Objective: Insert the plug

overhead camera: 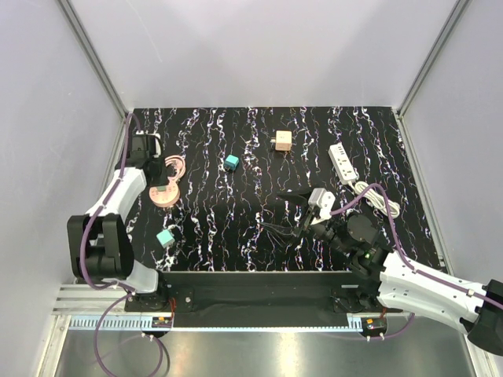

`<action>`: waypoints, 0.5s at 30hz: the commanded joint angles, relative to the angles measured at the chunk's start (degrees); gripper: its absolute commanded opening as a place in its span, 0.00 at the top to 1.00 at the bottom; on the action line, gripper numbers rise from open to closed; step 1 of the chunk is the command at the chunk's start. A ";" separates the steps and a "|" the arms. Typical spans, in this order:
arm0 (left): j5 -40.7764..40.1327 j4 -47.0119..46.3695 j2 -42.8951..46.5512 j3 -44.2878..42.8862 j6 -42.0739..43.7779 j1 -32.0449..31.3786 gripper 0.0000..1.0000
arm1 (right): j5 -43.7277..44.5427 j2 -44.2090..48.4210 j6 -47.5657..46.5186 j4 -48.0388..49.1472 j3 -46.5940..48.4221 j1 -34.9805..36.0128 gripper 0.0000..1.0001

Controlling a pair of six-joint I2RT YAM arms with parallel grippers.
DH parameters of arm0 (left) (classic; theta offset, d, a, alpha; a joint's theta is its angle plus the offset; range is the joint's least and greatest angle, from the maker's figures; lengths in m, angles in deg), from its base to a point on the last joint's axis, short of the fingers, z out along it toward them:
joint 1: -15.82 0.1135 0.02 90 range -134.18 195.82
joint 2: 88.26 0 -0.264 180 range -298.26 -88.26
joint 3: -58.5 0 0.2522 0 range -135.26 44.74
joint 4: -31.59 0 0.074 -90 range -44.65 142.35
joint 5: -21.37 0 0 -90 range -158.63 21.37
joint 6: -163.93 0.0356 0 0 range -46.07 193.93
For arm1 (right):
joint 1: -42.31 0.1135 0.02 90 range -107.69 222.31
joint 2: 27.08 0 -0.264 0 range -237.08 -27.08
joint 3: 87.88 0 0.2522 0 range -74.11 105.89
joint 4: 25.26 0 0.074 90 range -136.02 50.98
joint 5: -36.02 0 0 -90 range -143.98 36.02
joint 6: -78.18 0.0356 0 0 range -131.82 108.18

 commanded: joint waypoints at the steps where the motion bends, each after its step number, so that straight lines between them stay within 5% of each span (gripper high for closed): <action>1: -1.72 -3.08 -2.47 -2.51 0.27 0.06 1.00 | 0.94 -0.06 0.86 4.07 -0.12 0.09 0.00; 15: 1.01 -2.81 -3.80 -4.09 -1.05 0.06 1.00 | 1.29 -0.50 0.24 3.37 -0.21 0.09 0.00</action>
